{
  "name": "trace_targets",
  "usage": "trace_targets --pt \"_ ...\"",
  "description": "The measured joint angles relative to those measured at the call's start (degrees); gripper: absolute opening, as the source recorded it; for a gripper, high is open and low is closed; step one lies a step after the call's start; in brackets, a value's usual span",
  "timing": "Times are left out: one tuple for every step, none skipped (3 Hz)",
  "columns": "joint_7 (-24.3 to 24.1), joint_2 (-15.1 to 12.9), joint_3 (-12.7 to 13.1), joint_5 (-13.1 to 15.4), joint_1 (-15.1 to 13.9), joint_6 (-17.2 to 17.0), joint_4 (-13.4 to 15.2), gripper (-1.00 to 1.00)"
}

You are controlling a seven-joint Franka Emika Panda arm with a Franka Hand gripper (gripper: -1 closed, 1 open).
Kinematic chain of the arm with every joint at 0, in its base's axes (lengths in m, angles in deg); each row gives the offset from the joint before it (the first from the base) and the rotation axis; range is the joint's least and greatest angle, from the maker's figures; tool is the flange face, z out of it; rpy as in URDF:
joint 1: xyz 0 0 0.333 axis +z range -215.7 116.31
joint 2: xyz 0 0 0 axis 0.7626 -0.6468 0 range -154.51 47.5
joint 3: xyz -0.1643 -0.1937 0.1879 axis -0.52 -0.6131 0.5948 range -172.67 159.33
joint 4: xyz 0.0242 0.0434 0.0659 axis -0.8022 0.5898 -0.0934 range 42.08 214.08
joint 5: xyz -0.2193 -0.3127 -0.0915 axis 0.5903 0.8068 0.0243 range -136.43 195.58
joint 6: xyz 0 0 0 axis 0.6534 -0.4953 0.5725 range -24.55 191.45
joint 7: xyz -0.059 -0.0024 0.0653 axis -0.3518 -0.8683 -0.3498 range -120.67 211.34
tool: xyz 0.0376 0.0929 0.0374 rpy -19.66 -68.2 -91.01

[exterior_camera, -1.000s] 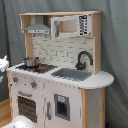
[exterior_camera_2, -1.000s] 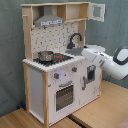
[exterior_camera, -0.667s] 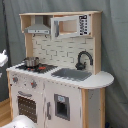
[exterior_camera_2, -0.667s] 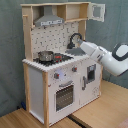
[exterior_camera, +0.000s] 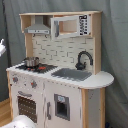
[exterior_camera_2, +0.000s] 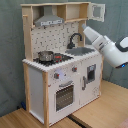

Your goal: Play with the kitchen

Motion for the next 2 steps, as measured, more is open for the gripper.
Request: trace_targets --pt "3.87 0.08 -2.3 -3.08 1.23 -5.0 -0.72 1.0" --pt "6.6 0.09 -3.76 -5.21 2.74 -9.81 -0.93 1.0"
